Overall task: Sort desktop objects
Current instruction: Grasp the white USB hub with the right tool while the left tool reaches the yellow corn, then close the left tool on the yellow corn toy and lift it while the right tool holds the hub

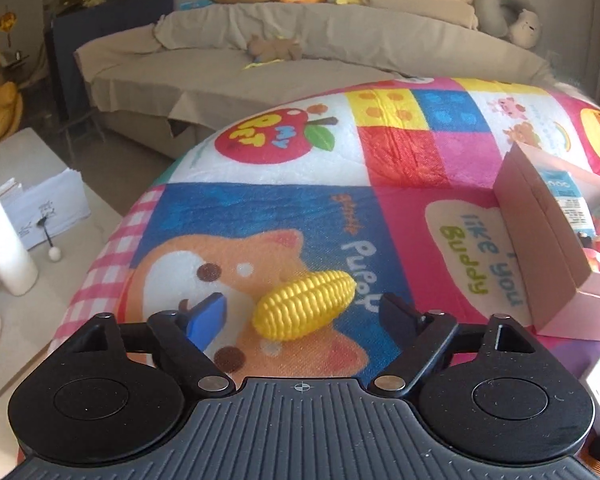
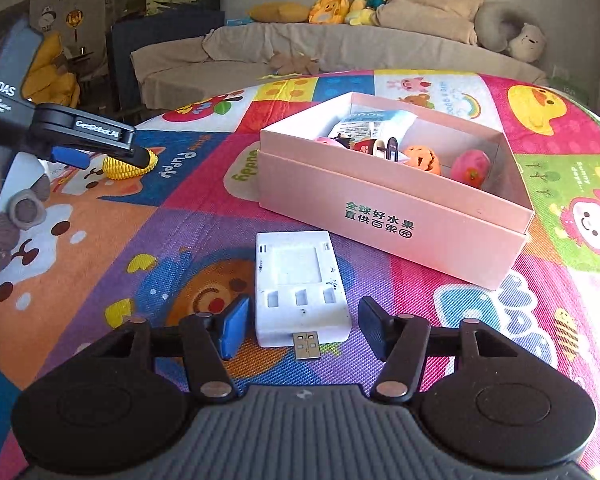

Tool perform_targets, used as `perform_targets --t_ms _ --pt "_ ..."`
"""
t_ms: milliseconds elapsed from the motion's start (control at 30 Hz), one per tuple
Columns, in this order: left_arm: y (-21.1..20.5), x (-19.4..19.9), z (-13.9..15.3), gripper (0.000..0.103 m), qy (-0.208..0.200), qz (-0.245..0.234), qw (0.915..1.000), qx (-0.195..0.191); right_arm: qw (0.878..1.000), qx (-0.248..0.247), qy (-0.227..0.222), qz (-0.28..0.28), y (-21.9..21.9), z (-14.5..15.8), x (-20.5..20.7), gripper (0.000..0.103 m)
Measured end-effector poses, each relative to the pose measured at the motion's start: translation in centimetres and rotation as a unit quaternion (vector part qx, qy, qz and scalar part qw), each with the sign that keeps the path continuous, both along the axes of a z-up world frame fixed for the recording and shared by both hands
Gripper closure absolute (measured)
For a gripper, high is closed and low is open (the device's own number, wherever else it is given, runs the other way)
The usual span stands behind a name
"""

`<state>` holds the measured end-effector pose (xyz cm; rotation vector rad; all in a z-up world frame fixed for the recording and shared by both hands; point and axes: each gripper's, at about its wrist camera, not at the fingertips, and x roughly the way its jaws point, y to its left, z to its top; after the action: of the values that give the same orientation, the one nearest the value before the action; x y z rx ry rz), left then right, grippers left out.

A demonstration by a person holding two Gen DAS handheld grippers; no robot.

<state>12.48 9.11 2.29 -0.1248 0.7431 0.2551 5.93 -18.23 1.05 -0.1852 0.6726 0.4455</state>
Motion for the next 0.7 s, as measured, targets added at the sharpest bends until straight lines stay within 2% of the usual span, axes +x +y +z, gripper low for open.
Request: perform_targets --t_ms 133,200,300,333,467,600,700 --pt "0.1 1.3 -0.8 0.028 0.008 -0.006 0.9998 0.018 1.000 0.008 0.006 0.003 -0.1 -0.1 0.2 0.038" --pt "0.0 1.4 -0.7 0.046 0.006 -0.020 0.9995 0.022 1.000 0.004 0.006 0.008 0.1 -0.1 0.2 0.037" --pt "-0.3 0.8 -0.5 0.064 0.008 -0.037 0.9990 0.023 1.000 0.001 0.007 0.016 0.5 -0.1 0.4 0.036" --pt "-0.6 0.4 -0.4 0.066 0.009 -0.045 0.9987 0.023 1.000 -0.001 0.006 0.019 0.6 -0.1 0.5 0.036" --pt "-2.4 -2.9 -0.3 0.068 0.015 -0.105 0.9942 0.019 1.000 -0.007 0.007 0.022 1.4 0.0 1.3 0.039" --pt "-4.4 -7.3 0.0 0.068 0.022 -0.177 0.9840 -0.004 1.000 -0.003 0.018 0.023 1.4 0.2 1.4 0.044" --pt "-5.3 -9.8 0.2 0.066 0.020 -0.204 0.9786 -0.015 1.000 -0.004 0.021 0.023 1.2 0.2 1.0 0.044"
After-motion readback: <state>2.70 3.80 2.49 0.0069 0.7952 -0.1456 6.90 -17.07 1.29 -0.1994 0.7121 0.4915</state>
